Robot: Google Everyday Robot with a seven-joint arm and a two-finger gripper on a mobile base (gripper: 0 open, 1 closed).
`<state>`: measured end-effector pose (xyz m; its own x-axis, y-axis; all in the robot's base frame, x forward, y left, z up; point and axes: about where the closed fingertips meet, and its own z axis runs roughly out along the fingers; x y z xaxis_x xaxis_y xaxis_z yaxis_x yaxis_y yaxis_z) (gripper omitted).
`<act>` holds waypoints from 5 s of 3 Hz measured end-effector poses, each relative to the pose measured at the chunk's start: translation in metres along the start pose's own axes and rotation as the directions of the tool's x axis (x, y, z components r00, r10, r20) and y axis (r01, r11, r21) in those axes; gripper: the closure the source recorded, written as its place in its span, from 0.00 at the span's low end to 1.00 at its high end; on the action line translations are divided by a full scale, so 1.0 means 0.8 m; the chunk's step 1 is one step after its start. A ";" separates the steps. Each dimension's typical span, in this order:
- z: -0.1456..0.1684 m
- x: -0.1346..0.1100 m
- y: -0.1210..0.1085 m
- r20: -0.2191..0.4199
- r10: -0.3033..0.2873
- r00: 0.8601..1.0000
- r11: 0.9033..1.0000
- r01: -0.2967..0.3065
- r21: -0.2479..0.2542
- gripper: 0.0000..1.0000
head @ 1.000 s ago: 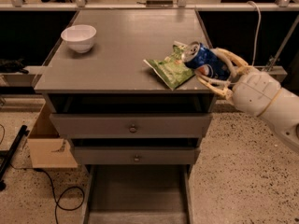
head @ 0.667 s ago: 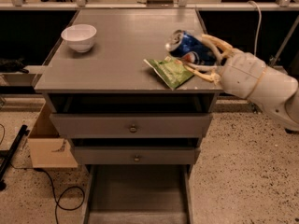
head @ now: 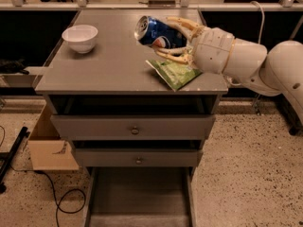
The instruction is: Pick pepsi can from bottom drawer and place on counter
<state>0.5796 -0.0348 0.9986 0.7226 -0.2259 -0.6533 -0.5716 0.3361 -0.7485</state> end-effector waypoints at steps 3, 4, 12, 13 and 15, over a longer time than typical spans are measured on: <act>0.058 0.007 -0.052 0.042 -0.026 0.999 0.976 0.034 -0.215 1.00; 0.100 -0.003 -0.054 0.115 -0.002 0.993 0.943 0.040 -0.332 1.00; 0.141 -0.027 -0.090 0.006 0.065 0.998 0.967 -0.065 0.247 1.00; 0.141 -0.027 -0.092 0.002 0.068 0.998 0.966 -0.066 0.248 1.00; 0.148 -0.041 -0.109 -0.012 0.212 0.977 0.968 -0.208 0.142 1.00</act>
Offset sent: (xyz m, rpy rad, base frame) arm 0.0485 -0.0125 0.0537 -0.0523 -0.0529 0.1002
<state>0.6514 0.0514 1.0989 0.5805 -0.1605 -0.7983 -0.6485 0.5018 -0.5724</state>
